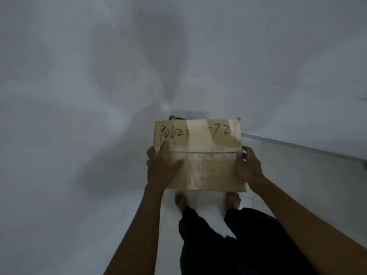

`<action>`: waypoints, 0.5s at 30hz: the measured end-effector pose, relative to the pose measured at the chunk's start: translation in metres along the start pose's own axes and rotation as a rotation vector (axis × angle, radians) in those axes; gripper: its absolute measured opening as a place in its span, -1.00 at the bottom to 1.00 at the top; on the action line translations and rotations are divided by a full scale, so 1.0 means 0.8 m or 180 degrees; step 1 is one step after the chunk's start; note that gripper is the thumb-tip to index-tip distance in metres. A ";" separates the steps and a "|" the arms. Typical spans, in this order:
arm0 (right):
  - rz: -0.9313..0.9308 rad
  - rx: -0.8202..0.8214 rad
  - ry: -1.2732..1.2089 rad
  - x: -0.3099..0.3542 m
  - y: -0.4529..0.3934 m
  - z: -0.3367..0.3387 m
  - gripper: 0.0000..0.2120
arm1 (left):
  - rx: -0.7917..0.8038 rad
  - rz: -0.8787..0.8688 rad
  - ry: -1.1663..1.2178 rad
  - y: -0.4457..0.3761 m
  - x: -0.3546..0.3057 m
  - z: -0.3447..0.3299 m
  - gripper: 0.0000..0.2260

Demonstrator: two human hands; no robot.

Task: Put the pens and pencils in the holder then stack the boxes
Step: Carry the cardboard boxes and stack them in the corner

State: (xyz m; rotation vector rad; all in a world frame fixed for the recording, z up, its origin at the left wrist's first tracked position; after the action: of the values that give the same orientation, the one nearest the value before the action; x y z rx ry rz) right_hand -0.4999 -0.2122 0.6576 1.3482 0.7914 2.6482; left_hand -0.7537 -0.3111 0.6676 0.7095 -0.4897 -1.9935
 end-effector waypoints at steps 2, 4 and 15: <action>-0.0044 -0.0148 -0.0010 0.003 -0.022 -0.020 -0.64 | 0.0223 -0.0072 -0.0189 -0.044 0.008 0.004 -0.07; -0.0093 -0.0153 -0.0047 0.002 -0.035 -0.039 -0.67 | 0.0424 -0.0137 -0.0322 -0.081 0.015 0.005 -0.02; -0.0954 0.0021 -0.0679 -0.040 -0.122 -0.201 -0.54 | 0.1204 -0.0717 -0.1416 -0.288 0.047 -0.025 0.16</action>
State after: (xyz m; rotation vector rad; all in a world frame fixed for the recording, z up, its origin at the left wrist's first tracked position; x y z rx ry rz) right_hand -0.6208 -0.2034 0.5107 1.3620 0.8937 2.2352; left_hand -0.9033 -0.2329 0.5055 0.5593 -1.1150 -2.3083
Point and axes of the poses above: each hand's wrist, its own y-axis away from the middle knuckle, its own z-axis out of the back of the hand, x = y × z, the point moved 4 cm from there along -y, towards the middle knuckle, and after that the axes turned 13 degrees about z, right-handed, at the moved point
